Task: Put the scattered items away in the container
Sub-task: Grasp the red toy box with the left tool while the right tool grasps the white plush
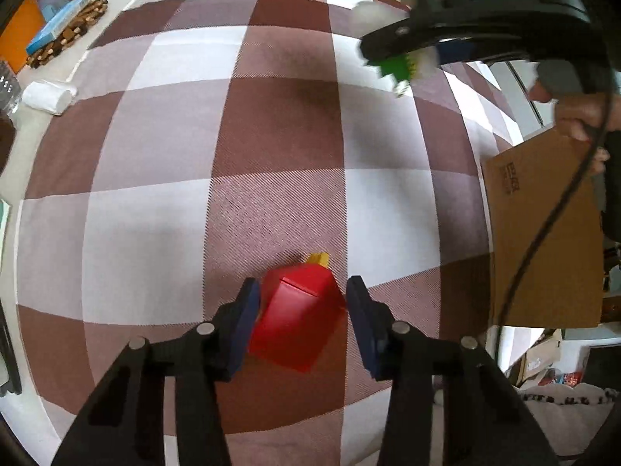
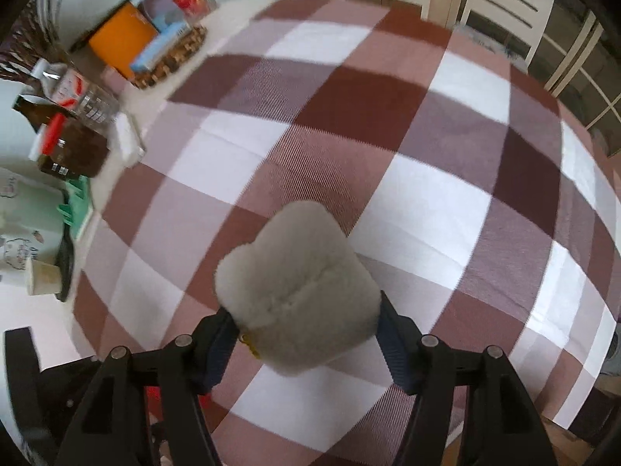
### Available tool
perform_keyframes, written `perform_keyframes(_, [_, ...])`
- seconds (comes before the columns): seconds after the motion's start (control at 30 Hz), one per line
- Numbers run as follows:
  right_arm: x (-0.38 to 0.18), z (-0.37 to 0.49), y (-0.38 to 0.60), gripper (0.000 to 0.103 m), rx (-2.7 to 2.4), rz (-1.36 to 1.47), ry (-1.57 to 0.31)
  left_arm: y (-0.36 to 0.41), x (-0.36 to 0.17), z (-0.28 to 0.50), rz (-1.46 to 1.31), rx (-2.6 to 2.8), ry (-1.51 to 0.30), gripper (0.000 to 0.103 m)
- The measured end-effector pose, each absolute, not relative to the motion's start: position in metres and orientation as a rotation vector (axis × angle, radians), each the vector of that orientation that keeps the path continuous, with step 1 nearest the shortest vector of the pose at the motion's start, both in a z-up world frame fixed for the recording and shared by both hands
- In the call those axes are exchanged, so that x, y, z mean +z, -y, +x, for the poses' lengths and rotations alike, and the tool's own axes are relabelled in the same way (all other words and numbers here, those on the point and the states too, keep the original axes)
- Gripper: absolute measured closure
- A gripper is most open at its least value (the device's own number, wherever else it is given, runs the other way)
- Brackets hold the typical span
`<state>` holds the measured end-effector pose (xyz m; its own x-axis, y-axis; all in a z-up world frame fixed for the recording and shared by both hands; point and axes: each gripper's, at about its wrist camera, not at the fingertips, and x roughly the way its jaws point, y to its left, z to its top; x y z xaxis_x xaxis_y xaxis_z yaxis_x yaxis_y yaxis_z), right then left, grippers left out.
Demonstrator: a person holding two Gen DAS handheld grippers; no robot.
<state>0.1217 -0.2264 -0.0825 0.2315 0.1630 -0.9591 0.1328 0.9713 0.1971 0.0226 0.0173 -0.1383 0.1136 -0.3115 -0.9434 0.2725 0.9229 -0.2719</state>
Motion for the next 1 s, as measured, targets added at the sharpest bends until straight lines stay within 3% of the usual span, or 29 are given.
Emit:
perform_keyframes(0.1, [-0.071, 0.115, 0.229, 0.036, 0.014, 0.263, -1.324, -0.021, -0.143, 0.020, -0.071, -0.420, -1.406, 0.051])
perform_keyframes(0.17, [-0.068, 0.112, 0.231, 0.036, 0.010, 0.268, -1.316, -0.018, -0.150, 0.018, -0.046, -0.416, -1.420, 0.029])
perform_keyframes(0.23, [-0.066, 0.107, 0.232, 0.036, 0.011, 0.281, -1.313, -0.009, -0.160, 0.017, -0.006, -0.436, -1.440, 0.024])
perform_keyframes(0.5, [-0.064, 0.094, 0.228, 0.036, 0.002, 0.291, -1.306, 0.021, -0.180, -0.002, 0.220, -0.462, -1.436, 0.026])
perform_keyframes(0.6, [-0.059, 0.089, 0.228, 0.036, -0.003, 0.292, -1.295, 0.018, -0.174, -0.003, 0.183, -0.462, -1.433, 0.046])
perform_keyframes(1.0, [-0.017, 0.057, 0.240, 0.036, -0.022, 0.292, -1.212, 0.000, -0.116, -0.001, 0.102, -0.435, -1.361, 0.047])
